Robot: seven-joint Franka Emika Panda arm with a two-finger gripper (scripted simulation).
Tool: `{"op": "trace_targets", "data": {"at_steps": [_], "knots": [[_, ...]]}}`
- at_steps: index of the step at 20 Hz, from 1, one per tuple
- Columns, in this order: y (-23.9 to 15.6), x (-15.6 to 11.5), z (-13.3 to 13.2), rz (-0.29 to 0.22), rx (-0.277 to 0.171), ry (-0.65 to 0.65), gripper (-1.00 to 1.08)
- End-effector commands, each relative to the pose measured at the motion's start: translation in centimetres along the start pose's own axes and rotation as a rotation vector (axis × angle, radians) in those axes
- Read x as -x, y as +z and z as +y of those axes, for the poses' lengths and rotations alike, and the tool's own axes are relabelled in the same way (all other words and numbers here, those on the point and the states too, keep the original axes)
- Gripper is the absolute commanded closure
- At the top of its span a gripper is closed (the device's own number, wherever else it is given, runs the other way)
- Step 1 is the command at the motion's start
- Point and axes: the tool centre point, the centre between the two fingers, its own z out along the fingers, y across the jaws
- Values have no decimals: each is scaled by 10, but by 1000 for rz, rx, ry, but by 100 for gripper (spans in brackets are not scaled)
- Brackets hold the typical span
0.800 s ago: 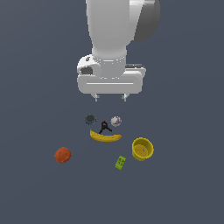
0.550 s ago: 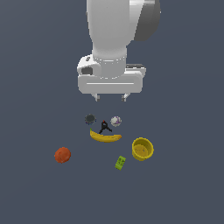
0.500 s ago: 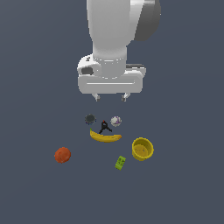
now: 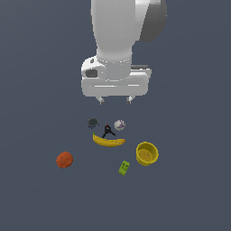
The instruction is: Pick up a designated object from a clutter of objects.
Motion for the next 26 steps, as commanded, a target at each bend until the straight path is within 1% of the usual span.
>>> {"op": "trace_targets", "data": {"at_steps": [1, 7, 13, 18, 26], "knots": [[2, -2, 0, -1, 0, 6, -92], [16, -17, -2, -3, 1, 45, -92], [43, -42, -6, -7, 3, 114, -92], [78, -68, -11, -10, 5, 194, -92], [146, -104, -21, -16, 12, 329, -92]]}}
